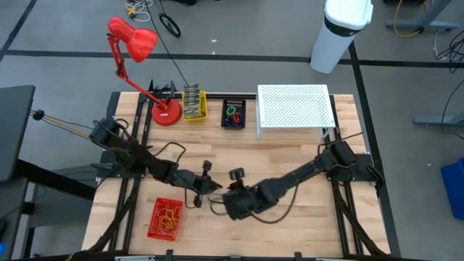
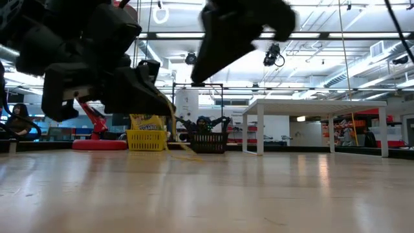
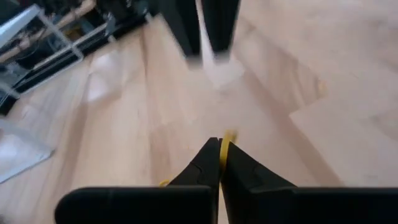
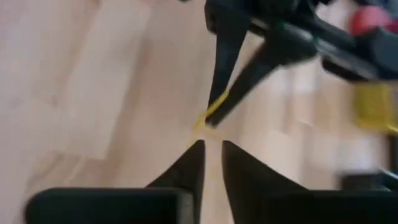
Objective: Pick & Place Office Desk Supplies
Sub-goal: Put the yellow rubber band into the red bin
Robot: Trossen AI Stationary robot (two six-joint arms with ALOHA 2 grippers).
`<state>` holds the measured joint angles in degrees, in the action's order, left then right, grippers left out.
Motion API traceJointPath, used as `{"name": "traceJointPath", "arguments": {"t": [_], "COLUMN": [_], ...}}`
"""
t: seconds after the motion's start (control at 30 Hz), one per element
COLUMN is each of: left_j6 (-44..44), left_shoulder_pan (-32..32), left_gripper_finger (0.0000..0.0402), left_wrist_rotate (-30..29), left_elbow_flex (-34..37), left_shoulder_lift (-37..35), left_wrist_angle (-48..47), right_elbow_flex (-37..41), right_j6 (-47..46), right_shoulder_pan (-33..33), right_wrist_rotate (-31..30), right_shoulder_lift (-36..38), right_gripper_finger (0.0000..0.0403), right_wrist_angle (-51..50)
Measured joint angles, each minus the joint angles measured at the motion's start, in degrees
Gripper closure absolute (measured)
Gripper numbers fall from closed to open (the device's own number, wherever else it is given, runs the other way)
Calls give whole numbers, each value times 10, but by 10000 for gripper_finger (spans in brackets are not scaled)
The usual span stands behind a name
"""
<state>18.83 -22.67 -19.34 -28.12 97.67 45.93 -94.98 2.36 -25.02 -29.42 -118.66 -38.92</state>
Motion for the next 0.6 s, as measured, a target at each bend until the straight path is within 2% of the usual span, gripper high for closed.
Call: {"name": "traceJointPath", "arguments": {"t": [0.13, 0.23, 0.33, 0.43, 0.5, 0.6], "left_j6": [-16, -53, -117, -198, -254, -337], "left_shoulder_pan": [-7, -24, -56, -101, -133, -178], "left_gripper_finger": [397, 398, 398, 398, 399, 399], "left_wrist_rotate": [3, 39, 62, 40, 20, 5], "left_elbow_flex": [0, -1, -22, -73, -117, -186], "left_shoulder_lift": [-92, -185, -271, -329, -348, -351], "left_wrist_angle": [-124, -218, -355, -529, -639, -758], "right_elbow_flex": [0, 28, 87, 150, 189, 231], "right_j6": [-76, -108, -112, -113, -114, -111], "right_shoulder_pan": [-39, -60, -71, -74, -73, -71], "right_wrist_rotate": [-78, -110, -106, -105, -105, -105], "right_shoulder_lift": [23, 45, 70, 98, 112, 127], "right_gripper_finger": [301, 304, 339, 388, 394, 378], "right_wrist_angle": [-115, -141, -96, -32, 18, 79]}}
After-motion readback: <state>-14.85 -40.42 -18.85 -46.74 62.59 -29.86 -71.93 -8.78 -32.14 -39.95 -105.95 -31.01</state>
